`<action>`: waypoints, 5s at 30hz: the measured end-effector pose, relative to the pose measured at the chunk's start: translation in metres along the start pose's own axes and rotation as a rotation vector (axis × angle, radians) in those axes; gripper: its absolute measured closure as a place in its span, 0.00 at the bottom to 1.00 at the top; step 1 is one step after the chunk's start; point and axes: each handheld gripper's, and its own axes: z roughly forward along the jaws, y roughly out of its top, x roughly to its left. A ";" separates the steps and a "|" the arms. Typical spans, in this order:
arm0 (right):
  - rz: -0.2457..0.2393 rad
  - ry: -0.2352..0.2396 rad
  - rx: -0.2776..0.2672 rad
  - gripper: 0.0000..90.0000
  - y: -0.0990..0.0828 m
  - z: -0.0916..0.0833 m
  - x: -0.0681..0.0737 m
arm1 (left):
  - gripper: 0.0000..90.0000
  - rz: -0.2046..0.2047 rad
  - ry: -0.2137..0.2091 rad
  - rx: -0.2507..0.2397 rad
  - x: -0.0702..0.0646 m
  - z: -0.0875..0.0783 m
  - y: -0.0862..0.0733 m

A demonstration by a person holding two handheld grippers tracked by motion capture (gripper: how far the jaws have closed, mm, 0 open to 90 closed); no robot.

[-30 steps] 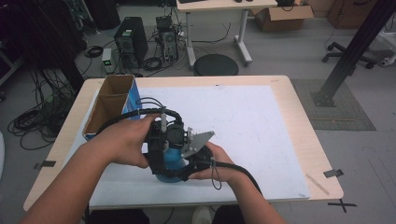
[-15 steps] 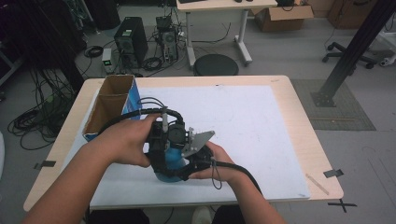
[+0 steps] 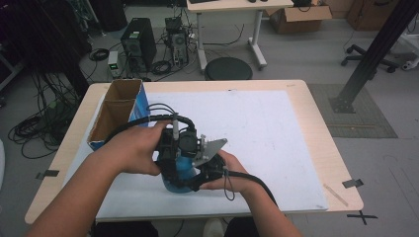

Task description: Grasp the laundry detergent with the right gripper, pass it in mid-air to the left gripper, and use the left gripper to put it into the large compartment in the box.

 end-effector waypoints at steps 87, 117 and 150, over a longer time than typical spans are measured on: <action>0.102 -0.216 0.184 0.01 -0.003 -0.172 -0.007 | 0.43 -1.109 -0.021 -0.058 0.101 -0.136 -0.110; 0.121 -0.223 0.260 0.01 -0.009 -0.173 -0.024 | 0.43 -1.562 -0.023 0.056 0.147 -0.140 -0.189; 0.127 -0.211 0.261 0.01 -0.014 -0.167 -0.031 | 0.43 -1.558 -0.067 0.103 0.162 -0.083 -0.190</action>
